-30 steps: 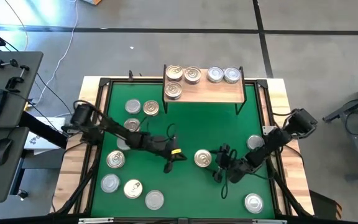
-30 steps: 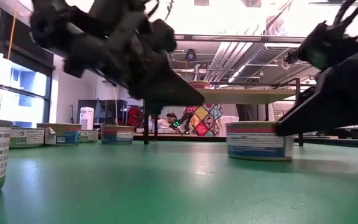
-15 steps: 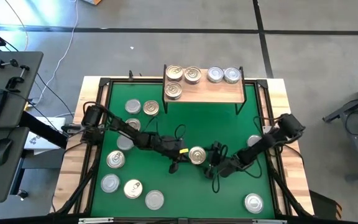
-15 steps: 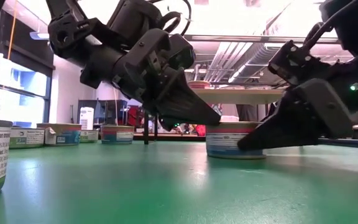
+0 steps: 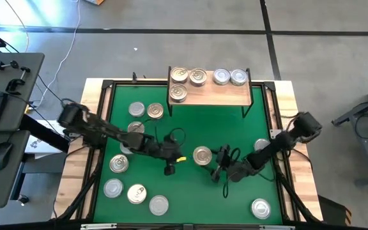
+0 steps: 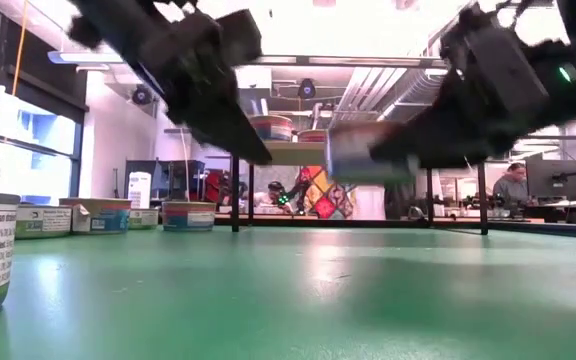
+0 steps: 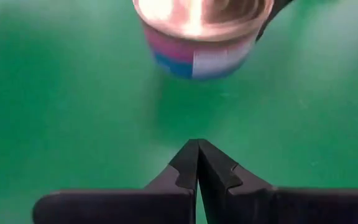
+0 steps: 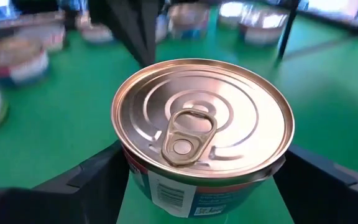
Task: Stack canned seafood by type on shelf
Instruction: Put the blue pink tuna can on the shelf aligned with the top right blue pink tuna can
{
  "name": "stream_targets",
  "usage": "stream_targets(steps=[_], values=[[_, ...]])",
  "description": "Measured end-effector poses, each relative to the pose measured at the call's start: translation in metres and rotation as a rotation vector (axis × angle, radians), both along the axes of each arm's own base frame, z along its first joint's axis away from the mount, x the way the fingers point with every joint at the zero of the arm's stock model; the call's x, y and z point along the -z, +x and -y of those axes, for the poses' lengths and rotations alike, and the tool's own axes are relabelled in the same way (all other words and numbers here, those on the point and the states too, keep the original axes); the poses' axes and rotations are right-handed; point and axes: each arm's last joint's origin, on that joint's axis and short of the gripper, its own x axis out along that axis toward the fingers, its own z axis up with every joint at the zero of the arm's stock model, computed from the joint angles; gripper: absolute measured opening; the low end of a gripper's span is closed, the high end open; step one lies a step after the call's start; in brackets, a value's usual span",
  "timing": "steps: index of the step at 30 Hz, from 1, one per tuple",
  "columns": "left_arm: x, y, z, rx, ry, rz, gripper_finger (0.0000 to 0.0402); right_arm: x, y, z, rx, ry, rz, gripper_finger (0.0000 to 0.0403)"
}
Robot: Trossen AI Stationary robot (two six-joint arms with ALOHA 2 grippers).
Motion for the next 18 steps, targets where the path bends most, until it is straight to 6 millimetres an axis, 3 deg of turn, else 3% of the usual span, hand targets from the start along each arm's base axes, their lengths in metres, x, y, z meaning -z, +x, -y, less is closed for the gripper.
stream_targets(steps=[4, 8, 12, 18], values=[[-0.038, -0.018, -0.004, -0.074, 0.093, 0.081, 0.0000, -0.032, 0.004, 0.023, 0.040, -0.083, 0.043, 0.0330], [-0.077, -0.028, -0.020, -0.111, 0.144, 0.226, 0.0000, -0.063, 0.009, 0.061, 0.119, -0.162, 0.083, 0.0330], [-0.113, -0.024, -0.054, -0.136, 0.209, 0.306, 0.0000, -0.084, 0.011, 0.113, 0.219, -0.196, 0.105, 0.0330], [-0.146, 0.000, -0.117, -0.149, 0.270, 0.324, 0.0000, -0.087, 0.010, 0.189, 0.293, -0.146, 0.111, 0.0330]])
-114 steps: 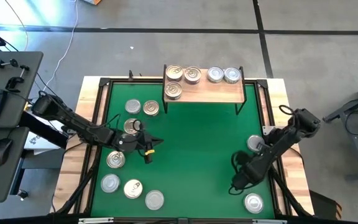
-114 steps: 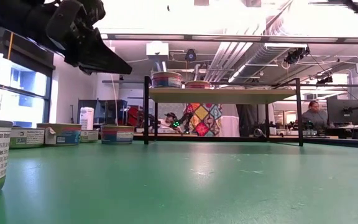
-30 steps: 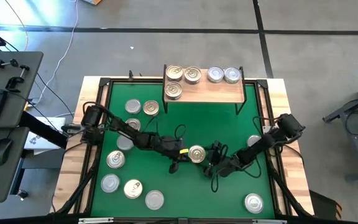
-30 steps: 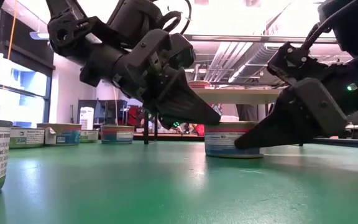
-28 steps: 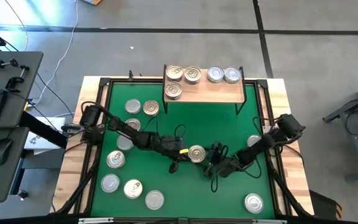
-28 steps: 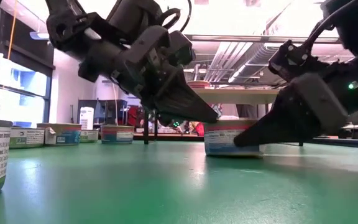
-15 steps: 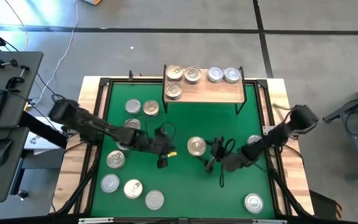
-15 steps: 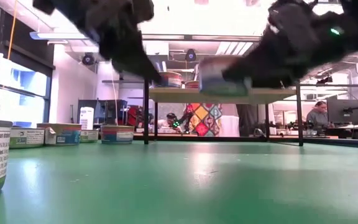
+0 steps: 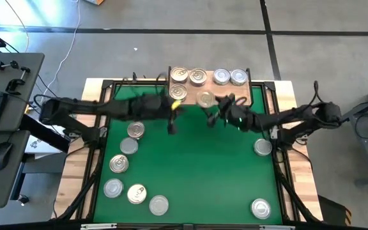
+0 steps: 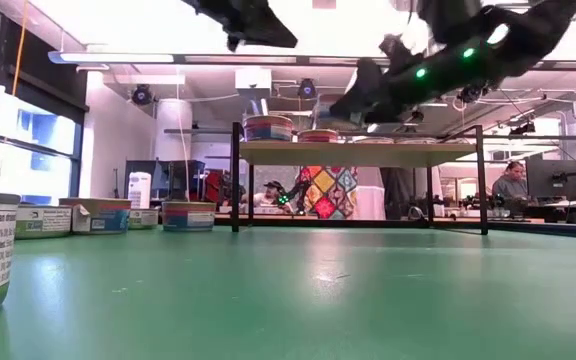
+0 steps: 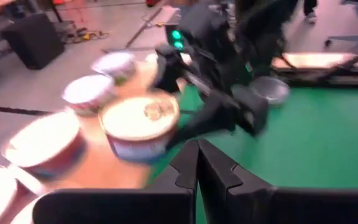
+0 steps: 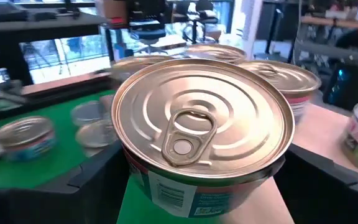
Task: Stack canned seafood by type on shelf
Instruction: Put the blue pink tuna can on the shelf aligned with the top right blue pink tuna can
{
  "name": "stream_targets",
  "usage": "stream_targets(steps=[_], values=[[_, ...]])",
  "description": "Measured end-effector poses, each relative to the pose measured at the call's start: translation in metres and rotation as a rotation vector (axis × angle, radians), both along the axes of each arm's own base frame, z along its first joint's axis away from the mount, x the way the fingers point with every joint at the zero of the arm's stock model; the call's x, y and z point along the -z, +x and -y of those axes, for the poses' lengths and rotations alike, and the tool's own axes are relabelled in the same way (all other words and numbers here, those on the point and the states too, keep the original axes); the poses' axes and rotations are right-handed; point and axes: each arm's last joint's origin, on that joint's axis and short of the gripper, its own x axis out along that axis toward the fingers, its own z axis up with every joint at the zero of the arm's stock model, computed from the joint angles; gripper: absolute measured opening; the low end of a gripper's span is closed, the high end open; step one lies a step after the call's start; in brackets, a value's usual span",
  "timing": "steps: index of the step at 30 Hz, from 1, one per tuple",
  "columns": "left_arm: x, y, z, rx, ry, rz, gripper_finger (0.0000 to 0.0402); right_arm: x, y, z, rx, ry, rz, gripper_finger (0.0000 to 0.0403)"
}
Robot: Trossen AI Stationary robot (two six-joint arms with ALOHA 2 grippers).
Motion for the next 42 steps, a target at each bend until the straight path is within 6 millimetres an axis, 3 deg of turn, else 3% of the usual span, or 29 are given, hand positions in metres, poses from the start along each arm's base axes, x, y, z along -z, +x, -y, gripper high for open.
stream_targets(steps=[6, 12, 17, 35, 42], values=[[0.001, 0.031, -0.061, -0.036, -0.019, -0.065, 0.0000, -0.004, 0.010, 0.043, -0.013, 0.047, -0.010, 0.0330], [0.020, 0.049, -0.098, -0.106, -0.054, -0.163, 0.0000, -0.006, 0.024, 0.050, -0.021, 0.069, -0.134, 0.0352], [0.035, 0.053, -0.107, -0.116, -0.077, -0.212, 0.0000, -0.007, 0.025, 0.050, -0.015, 0.104, -0.179, 0.0390], [0.057, 0.060, -0.121, -0.108, -0.154, -0.230, 0.0000, -0.008, 0.025, 0.050, -0.025, 0.088, -0.206, 0.0393], [0.061, 0.056, -0.124, -0.130, -0.162, -0.269, 0.0000, -0.021, 0.011, 0.044, -0.040, 0.112, -0.233, 0.0393]])
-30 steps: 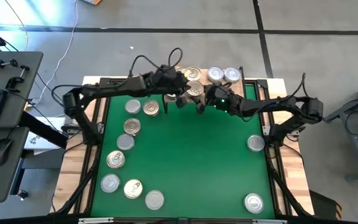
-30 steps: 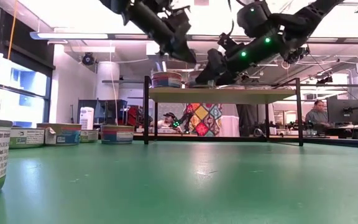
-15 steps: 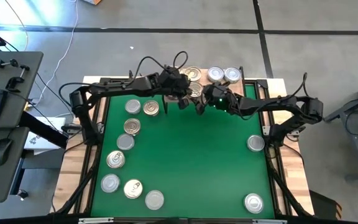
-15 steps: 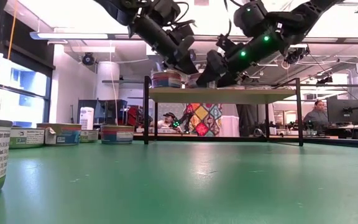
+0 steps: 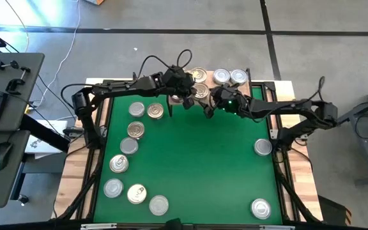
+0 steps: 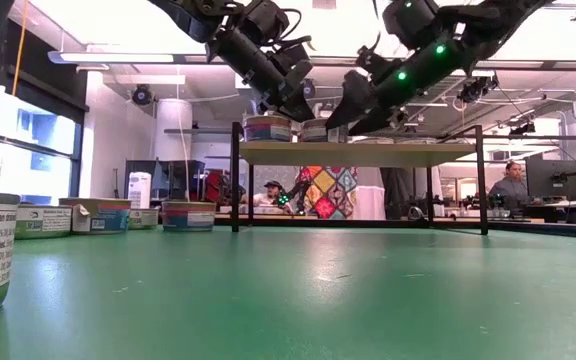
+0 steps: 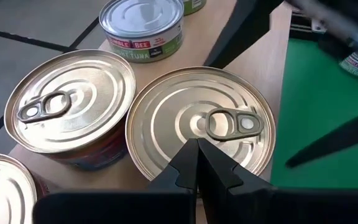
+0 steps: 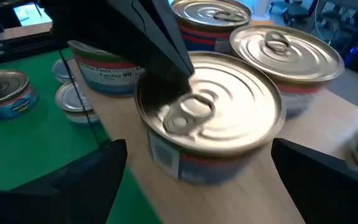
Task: Stack canned seafood by type on shelf
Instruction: Put the blue pink tuna can on the shelf aligned with the top right blue pink tuna can
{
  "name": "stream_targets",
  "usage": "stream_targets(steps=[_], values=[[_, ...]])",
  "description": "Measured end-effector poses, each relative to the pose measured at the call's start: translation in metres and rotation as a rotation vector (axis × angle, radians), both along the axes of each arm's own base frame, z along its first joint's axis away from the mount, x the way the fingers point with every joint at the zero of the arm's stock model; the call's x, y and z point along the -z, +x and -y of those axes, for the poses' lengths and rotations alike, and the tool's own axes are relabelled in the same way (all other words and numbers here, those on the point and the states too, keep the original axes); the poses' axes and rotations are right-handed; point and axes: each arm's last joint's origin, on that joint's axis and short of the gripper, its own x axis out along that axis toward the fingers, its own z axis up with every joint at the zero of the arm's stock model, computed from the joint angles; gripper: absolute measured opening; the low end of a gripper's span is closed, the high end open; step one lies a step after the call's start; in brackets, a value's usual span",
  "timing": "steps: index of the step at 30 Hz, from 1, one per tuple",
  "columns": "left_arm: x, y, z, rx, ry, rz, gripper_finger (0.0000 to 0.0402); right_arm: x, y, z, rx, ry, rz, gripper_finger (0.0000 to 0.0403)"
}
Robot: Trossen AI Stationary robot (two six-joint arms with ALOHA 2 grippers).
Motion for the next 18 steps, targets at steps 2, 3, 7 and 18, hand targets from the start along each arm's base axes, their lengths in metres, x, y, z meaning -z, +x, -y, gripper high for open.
stream_targets(steps=[2, 3, 7, 18], values=[[0.000, 0.000, 0.000, -0.002, -0.002, 0.001, 0.0000, -0.004, -0.006, -0.002, 0.004, 0.014, -0.013, 0.0393], [0.000, 0.000, 0.000, -0.006, -0.004, 0.003, 0.0000, -0.006, -0.009, -0.004, 0.003, 0.022, -0.020, 0.0393], [-0.003, -0.002, 0.001, -0.018, -0.002, 0.006, 0.0000, -0.018, -0.021, -0.017, 0.012, 0.019, -0.044, 0.0393], [-0.031, -0.010, 0.024, 0.016, 0.069, 0.036, 0.0000, -0.043, -0.053, -0.065, 0.098, -0.005, -0.042, 0.0394]])
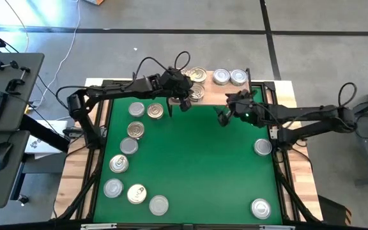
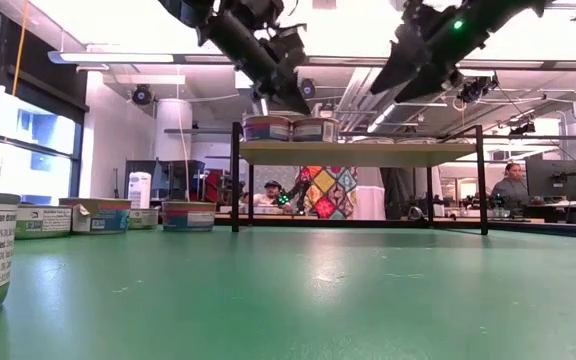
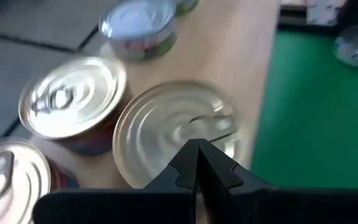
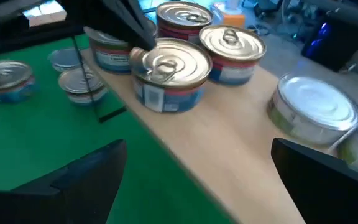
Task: Stack canned seafood by type on shelf
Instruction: Put the blue pink tuna can on the shelf aligned with the top right blue pink tuna can, then put the green tuna can on the shelf and aligned with the top left green tuna can
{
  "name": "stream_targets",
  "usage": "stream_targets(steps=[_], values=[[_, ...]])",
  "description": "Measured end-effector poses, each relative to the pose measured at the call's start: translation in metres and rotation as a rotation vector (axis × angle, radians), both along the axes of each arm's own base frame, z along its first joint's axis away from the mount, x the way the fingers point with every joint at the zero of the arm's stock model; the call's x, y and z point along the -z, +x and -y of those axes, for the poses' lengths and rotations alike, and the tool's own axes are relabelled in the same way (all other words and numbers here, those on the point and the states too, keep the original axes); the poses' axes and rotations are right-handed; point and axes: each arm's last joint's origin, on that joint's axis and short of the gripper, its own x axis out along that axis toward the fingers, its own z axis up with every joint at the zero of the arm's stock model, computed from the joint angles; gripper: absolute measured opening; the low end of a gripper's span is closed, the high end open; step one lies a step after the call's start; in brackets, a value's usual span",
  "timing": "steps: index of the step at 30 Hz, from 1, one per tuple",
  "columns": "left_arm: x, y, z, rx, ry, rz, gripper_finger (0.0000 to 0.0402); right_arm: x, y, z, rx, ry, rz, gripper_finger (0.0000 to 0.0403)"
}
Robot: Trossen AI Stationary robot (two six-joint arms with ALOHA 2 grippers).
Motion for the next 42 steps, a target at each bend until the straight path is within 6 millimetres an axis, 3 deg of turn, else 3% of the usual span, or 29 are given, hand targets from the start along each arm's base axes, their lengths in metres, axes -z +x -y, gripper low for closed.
stream_targets(steps=[3, 11, 14, 18, 23, 29, 35, 42], values=[[-0.018, -0.005, 0.013, 0.018, 0.056, 0.026, 0.0000, 0.004, -0.003, -0.019, -0.047, 0.040, -0.005, 0.0394], [-0.057, -0.025, 0.067, 0.084, 0.180, 0.024, 0.0000, 0.033, -0.010, -0.096, -0.208, 0.036, -0.070, 0.0394], [-0.059, -0.030, 0.089, 0.142, 0.175, -0.014, 0.0000, 0.038, -0.017, -0.123, -0.293, 0.080, -0.067, 0.0394], [-0.042, -0.032, 0.119, 0.207, 0.178, -0.027, 0.0000, 0.049, -0.027, -0.146, -0.330, 0.201, -0.084, 0.0394], [0.000, -0.036, 0.153, 0.228, 0.184, -0.080, 0.0000, 0.068, -0.047, -0.150, -0.228, 0.422, -0.260, 0.0394], [0.042, -0.048, 0.185, 0.149, 0.183, -0.058, 0.0000, 0.079, -0.074, -0.136, 0.035, 0.588, -0.547, 0.0394], [0.063, -0.058, 0.204, 0.101, 0.147, 0.017, 0.0000, 0.078, -0.092, -0.124, 0.272, 0.606, -0.698, 0.0394], [0.070, -0.061, 0.210, 0.090, 0.135, 0.076, 0.0000, 0.080, -0.091, -0.116, 0.405, 0.592, -0.683, 0.0363]])
